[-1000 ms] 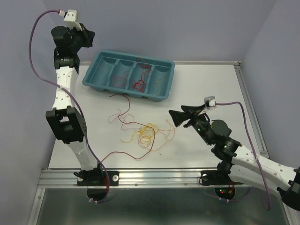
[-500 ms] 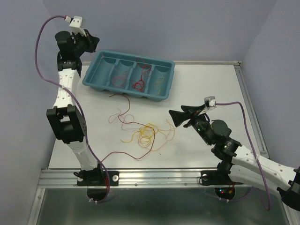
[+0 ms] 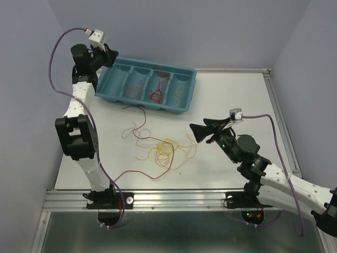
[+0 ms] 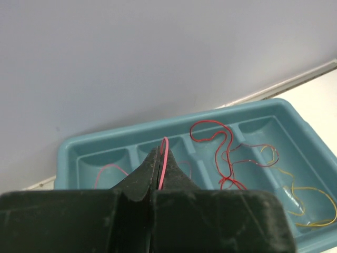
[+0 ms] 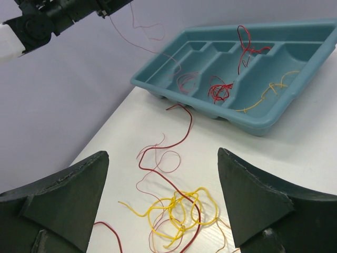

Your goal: Untangle the cables

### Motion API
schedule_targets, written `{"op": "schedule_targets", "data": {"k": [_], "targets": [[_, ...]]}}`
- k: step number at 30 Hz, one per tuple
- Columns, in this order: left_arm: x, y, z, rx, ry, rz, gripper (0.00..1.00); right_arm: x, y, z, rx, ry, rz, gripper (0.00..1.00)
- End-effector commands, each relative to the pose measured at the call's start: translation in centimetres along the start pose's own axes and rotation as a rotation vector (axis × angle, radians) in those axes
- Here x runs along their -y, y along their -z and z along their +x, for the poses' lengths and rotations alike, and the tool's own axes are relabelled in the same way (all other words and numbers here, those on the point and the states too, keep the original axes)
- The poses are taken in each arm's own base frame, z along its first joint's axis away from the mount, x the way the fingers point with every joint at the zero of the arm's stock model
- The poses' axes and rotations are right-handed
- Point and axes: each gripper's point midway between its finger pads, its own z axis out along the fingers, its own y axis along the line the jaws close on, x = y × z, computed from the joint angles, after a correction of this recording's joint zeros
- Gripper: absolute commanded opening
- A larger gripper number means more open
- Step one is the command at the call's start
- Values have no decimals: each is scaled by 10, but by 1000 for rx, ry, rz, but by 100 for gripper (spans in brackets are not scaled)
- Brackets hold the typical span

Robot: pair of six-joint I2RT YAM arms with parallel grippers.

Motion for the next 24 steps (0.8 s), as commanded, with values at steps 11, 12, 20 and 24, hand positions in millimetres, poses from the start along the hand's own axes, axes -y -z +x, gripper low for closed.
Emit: {"op": "schedule_targets", "data": {"k": [11, 12, 20, 24], "targets": [[39, -13, 30, 8, -356, 38, 0, 1, 1, -5, 40, 1, -2, 89], [39, -13, 38, -7, -387, 42, 0, 1, 1, -6, 42, 1, -3, 89], [61, -33, 86, -118, -367, 161, 0, 0, 1, -7, 46, -1, -7, 89], [56, -44, 120, -208, -292, 179, 0, 0, 1, -6, 43, 0, -6, 89]]}}
